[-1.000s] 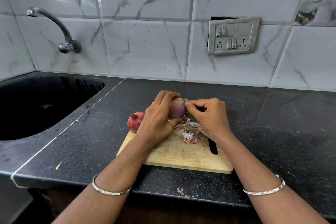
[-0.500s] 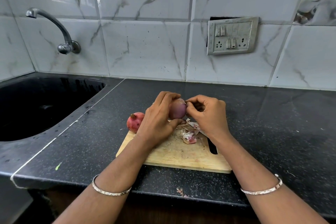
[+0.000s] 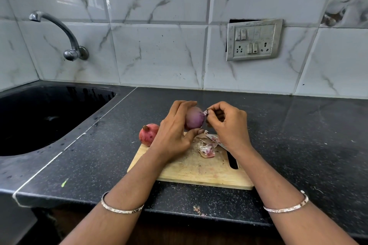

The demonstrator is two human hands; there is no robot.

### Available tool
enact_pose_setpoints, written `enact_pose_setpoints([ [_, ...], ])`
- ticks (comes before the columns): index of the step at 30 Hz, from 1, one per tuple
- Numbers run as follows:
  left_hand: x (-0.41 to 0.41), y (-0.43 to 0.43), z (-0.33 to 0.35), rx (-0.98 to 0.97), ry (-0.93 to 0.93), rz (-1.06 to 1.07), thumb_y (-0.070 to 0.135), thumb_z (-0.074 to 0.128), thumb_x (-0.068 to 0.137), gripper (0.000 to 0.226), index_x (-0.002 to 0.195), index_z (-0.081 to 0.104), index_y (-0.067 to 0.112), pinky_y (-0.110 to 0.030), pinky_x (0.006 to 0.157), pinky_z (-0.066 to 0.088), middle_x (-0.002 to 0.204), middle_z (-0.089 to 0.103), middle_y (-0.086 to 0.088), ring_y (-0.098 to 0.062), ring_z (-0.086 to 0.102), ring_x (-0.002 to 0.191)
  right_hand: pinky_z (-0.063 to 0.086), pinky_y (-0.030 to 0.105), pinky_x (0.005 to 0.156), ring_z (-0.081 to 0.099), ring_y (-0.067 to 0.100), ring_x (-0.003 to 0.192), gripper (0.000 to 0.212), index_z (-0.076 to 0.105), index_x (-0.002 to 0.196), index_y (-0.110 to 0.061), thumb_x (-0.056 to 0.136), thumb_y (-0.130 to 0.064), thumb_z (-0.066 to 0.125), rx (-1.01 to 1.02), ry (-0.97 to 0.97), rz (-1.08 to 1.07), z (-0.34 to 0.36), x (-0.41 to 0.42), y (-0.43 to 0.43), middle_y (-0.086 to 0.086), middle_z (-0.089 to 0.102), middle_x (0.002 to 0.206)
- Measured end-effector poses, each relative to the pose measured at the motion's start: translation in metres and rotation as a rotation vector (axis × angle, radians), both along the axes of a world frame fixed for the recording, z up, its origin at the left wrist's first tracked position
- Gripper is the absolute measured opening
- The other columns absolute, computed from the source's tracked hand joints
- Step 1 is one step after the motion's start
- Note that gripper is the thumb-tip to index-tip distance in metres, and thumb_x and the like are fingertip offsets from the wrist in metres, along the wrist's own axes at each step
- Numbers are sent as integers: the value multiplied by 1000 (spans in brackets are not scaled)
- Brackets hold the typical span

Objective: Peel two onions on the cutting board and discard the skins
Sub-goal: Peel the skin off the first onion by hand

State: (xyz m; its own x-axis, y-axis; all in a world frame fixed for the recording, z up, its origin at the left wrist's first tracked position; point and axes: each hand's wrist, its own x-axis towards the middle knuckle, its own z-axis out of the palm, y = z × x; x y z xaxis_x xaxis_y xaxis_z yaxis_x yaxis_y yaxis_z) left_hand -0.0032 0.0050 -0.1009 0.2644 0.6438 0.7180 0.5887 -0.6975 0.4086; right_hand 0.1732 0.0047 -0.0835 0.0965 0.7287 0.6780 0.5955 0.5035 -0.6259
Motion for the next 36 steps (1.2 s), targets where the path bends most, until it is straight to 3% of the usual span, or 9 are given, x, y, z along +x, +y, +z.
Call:
enact_pose_setpoints([
  [3, 0, 1, 0, -12, -29, -22, 36, 77, 87, 66, 142, 45, 18, -35, 97, 53, 133, 44, 5, -5, 52, 111, 63, 42, 67, 71, 11, 69, 6, 73, 89, -12, 93, -13, 68, -23, 44, -25, -1, 2, 2, -6, 71, 74],
  [7, 0, 3, 3, -33, -98, -55, 35, 73, 85, 63, 137, 47, 11, -10, 95, 43, 129, 48, -3, -4, 51, 111, 62, 43, 67, 71, 14, 67, 7, 72, 88, -13, 93, -15, 67, -49, 64, -85, -1, 4, 3, -4, 71, 73],
  [12, 0, 2, 0, -153, -257, -140, 36, 72, 87, 59, 136, 45, 18, -28, 94, 55, 131, 50, -1, -15, 60, 113, 61, 44, 69, 69, 15, 67, 8, 71, 86, -14, 92, -17, 67, -78, 63, -165, -1, 6, 4, -5, 70, 72],
  [17, -1, -1, 4, -283, -436, -189, 37, 71, 87, 59, 135, 45, 17, -19, 91, 51, 126, 58, 3, -3, 64, 105, 59, 35, 66, 66, 8, 66, 9, 73, 82, -16, 89, -19, 68, -111, 68, -221, 5, 7, -1, -9, 68, 69],
  [22, 0, 1, 1, -229, -358, -128, 40, 78, 81, 64, 133, 47, 17, -30, 91, 58, 123, 60, 6, -12, 67, 104, 44, 25, 59, 54, 7, 45, 36, 62, 50, -20, 83, -32, 70, -173, -100, -159, 5, 2, -8, -10, 56, 44],
  [26, -1, 5, -1, -207, -320, -93, 33, 89, 75, 73, 133, 47, 19, -27, 93, 56, 124, 60, 4, -9, 64, 110, 56, 33, 67, 64, 4, 64, 6, 70, 77, -24, 81, -22, 74, -143, -77, -72, 6, 2, -8, -12, 66, 64],
  [28, -1, 6, 0, -189, -302, -63, 32, 93, 70, 76, 131, 49, 19, -18, 94, 52, 122, 61, 6, -5, 62, 111, 58, 35, 73, 66, 4, 71, 17, 70, 97, -22, 84, -12, 68, -109, -53, -34, 6, 2, -7, -12, 69, 72],
  [31, 0, 6, 1, -147, -268, -27, 32, 95, 68, 75, 128, 52, 18, -7, 89, 45, 118, 61, 8, 1, 59, 108, 58, 36, 68, 68, 5, 68, 23, 72, 92, -21, 91, -4, 57, -102, -17, 10, 6, 3, -6, -9, 70, 71],
  [36, -1, 8, 0, -134, -237, -27, 28, 95, 68, 75, 129, 53, 16, -11, 88, 51, 118, 59, 9, -1, 59, 106, 54, 38, 64, 66, 11, 67, 24, 70, 97, -21, 102, -11, 49, -99, -40, 59, 4, 2, -5, -5, 66, 68],
])
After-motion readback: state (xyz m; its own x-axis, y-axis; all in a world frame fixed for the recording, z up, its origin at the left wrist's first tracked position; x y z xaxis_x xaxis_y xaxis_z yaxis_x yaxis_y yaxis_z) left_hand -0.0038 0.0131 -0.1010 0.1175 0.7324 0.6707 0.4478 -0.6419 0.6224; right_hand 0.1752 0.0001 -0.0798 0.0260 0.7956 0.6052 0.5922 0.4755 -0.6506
